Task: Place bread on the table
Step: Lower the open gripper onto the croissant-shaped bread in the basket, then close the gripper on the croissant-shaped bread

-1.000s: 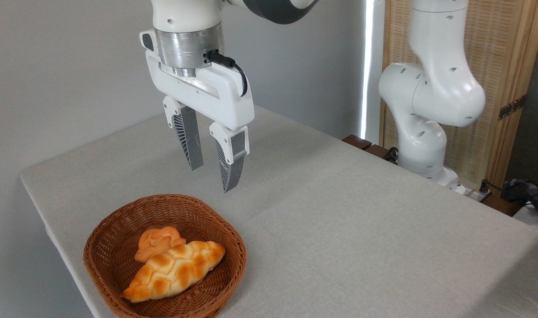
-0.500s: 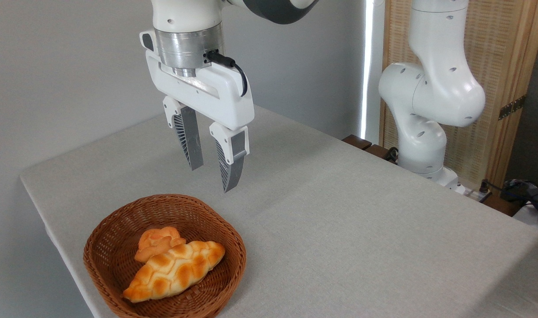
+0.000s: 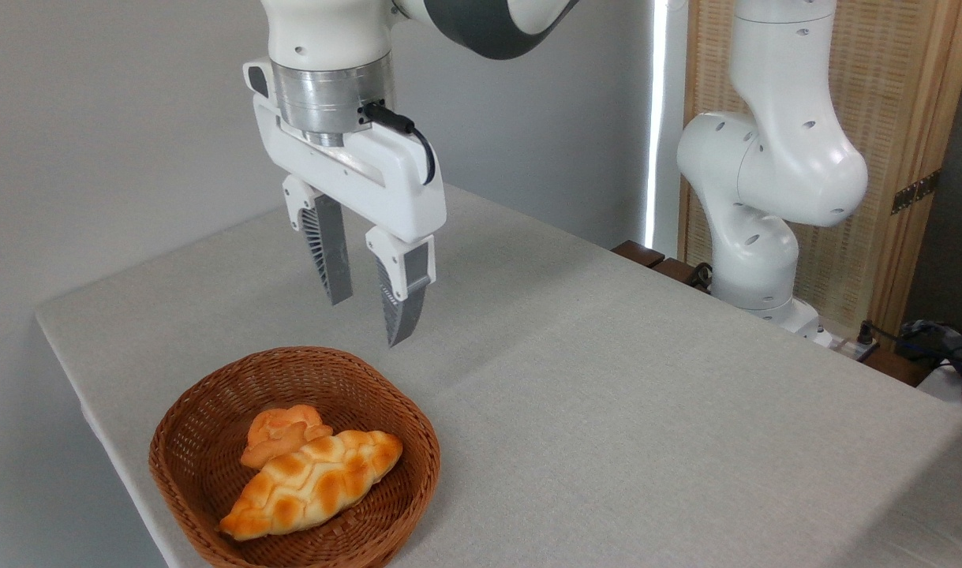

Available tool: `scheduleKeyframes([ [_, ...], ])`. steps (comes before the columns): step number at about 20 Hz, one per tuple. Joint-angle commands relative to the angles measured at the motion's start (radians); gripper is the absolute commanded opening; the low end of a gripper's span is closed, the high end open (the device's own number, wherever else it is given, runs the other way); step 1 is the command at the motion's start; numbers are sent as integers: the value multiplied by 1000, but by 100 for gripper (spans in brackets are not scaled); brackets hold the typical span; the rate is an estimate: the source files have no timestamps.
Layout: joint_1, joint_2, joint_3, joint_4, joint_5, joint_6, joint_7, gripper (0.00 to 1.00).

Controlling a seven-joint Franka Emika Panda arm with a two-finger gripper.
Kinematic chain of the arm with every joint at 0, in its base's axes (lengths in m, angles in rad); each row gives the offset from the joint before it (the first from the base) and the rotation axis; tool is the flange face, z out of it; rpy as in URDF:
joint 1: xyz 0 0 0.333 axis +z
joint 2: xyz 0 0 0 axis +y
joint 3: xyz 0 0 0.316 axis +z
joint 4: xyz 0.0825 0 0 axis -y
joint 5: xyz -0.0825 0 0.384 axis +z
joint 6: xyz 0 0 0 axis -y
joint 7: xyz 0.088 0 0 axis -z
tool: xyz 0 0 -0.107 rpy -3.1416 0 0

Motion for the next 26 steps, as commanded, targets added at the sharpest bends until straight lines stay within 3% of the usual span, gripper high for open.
scheduleKeyframes([
  [1, -3, 15, 3, 2, -16, 67, -5, 100],
  [6, -2, 76, 4, -19, -18, 233, -3, 100],
  [11, 0, 130, 4, -28, -30, 320, -5, 100],
  [17, 1, 144, 6, -143, -24, 478, 9, 100],
  [26, 1, 165, 4, -165, -21, 492, 20, 100],
])
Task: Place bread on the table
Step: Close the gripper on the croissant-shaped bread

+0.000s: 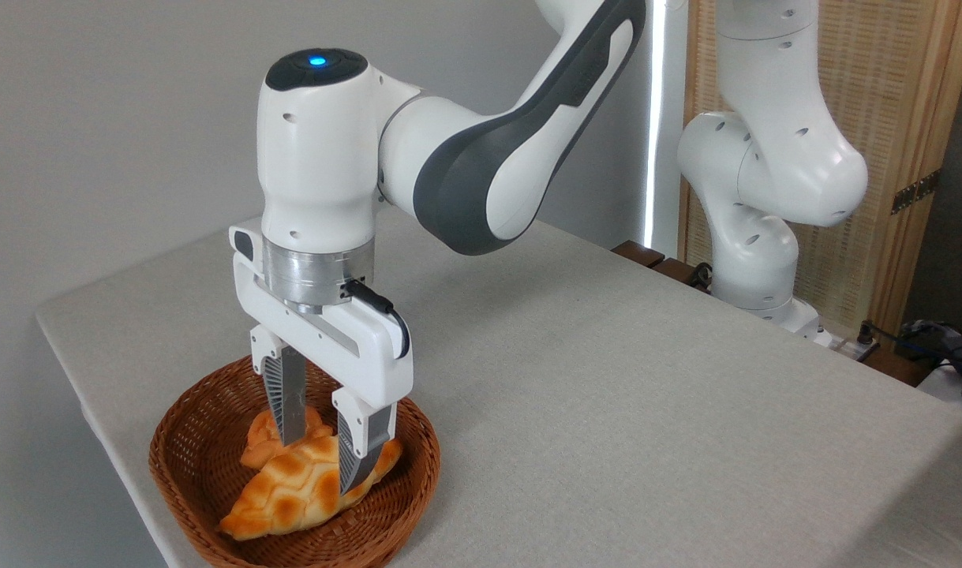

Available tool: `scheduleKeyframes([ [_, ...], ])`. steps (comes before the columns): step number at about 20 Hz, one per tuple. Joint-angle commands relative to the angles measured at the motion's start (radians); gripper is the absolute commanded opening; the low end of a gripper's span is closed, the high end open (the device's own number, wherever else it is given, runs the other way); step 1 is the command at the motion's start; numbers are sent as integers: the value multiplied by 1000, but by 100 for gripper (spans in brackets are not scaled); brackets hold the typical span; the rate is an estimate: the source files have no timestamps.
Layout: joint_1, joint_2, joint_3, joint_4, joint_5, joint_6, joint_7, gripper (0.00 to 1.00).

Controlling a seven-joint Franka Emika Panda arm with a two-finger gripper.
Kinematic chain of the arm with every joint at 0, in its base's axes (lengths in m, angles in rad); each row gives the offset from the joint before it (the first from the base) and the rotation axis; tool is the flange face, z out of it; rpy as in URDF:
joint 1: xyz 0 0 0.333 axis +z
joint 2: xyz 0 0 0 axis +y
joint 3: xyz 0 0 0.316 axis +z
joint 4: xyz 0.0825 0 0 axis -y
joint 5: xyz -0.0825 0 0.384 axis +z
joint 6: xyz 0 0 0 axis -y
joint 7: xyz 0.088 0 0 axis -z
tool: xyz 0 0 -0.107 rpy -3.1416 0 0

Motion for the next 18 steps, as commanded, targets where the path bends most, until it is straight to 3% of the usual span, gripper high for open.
scheduleKeyframes([
  [1, -2, 1, 4, -12, -6, 24, 33, 100],
  [17, 10, 10, 4, -48, -24, 64, 66, 100],
  [18, 10, 12, 4, -48, -34, 64, 66, 96],
])
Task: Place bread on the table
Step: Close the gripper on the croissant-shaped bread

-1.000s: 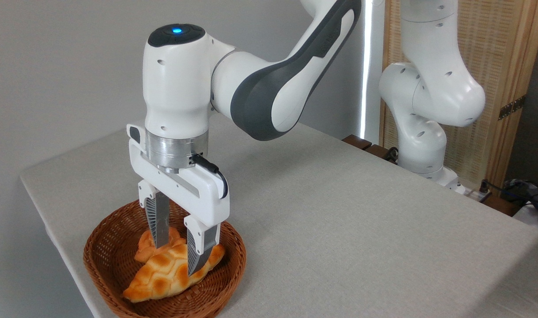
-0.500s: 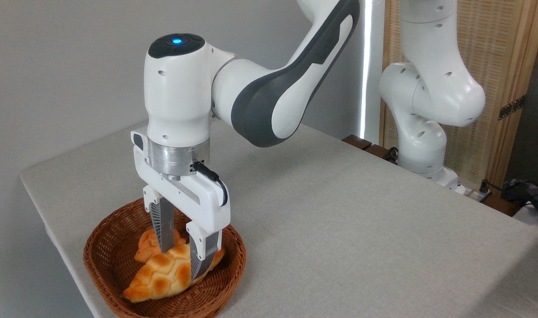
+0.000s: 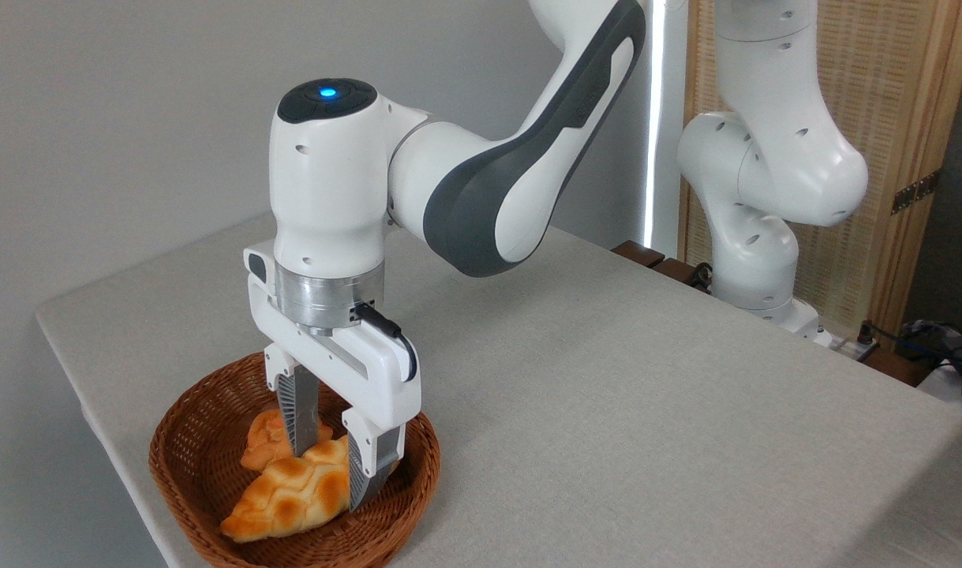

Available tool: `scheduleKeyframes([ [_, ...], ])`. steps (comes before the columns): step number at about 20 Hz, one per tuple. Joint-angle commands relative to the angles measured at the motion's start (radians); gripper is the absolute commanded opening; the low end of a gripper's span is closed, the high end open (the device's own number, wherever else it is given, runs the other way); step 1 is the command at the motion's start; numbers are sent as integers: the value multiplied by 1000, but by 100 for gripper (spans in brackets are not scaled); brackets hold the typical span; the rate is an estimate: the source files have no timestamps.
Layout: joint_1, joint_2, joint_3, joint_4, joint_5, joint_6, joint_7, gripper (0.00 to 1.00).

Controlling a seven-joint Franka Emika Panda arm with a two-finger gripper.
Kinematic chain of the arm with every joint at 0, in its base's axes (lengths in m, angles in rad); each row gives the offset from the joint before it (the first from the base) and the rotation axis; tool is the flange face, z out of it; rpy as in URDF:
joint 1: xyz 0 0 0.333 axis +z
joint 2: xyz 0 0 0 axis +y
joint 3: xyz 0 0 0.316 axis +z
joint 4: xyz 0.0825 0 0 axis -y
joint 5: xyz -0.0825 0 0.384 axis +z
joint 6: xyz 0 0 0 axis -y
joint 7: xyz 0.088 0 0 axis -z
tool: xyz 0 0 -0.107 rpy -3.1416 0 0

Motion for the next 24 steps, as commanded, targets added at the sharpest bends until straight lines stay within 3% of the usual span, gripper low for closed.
scheduleKeyframes([
  [1, 4, 1, 4, -11, -34, 26, 22, 86],
  [4, 4, 1, 4, -10, -45, 26, 23, 61],
  [8, 4, 1, 4, -10, -73, 26, 25, 49],
  [24, 4, 1, 3, -10, -74, 24, 26, 49],
])
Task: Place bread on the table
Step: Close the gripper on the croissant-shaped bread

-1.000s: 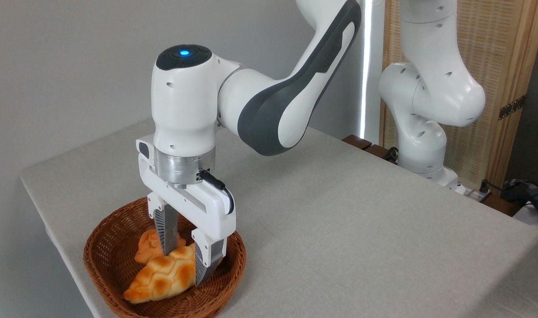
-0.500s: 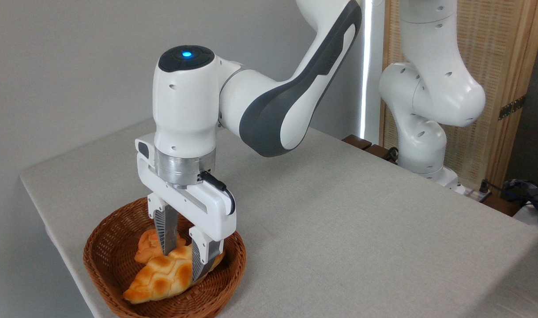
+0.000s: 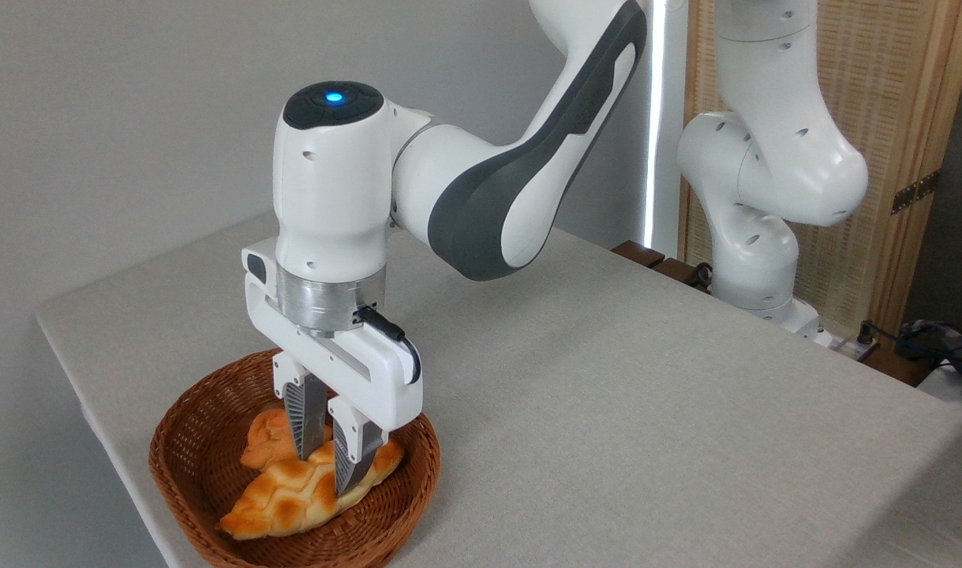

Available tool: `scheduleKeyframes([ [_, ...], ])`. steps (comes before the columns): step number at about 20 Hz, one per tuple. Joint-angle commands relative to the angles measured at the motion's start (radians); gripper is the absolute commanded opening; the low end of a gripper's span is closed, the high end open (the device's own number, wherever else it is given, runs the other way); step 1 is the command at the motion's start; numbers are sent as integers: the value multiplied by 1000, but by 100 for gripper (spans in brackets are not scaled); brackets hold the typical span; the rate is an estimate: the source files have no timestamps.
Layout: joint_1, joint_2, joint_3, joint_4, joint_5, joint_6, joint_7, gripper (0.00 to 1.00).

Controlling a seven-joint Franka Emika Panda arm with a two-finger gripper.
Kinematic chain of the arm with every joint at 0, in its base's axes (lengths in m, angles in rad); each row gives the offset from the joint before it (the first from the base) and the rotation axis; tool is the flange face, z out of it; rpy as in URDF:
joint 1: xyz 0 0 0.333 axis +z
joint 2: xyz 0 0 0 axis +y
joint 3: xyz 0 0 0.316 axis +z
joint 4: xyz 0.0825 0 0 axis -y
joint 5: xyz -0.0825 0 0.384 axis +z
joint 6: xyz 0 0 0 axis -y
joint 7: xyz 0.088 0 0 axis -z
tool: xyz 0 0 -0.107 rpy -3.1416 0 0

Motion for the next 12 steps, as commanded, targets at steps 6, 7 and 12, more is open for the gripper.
scheduleKeyframes([
  [6, 3, -14, 4, 2, -23, -13, 19, 49],
  [7, 3, -19, 4, 5, -38, -17, 12, 49],
  [12, 3, -39, 9, 60, -132, -86, 8, 50],
])
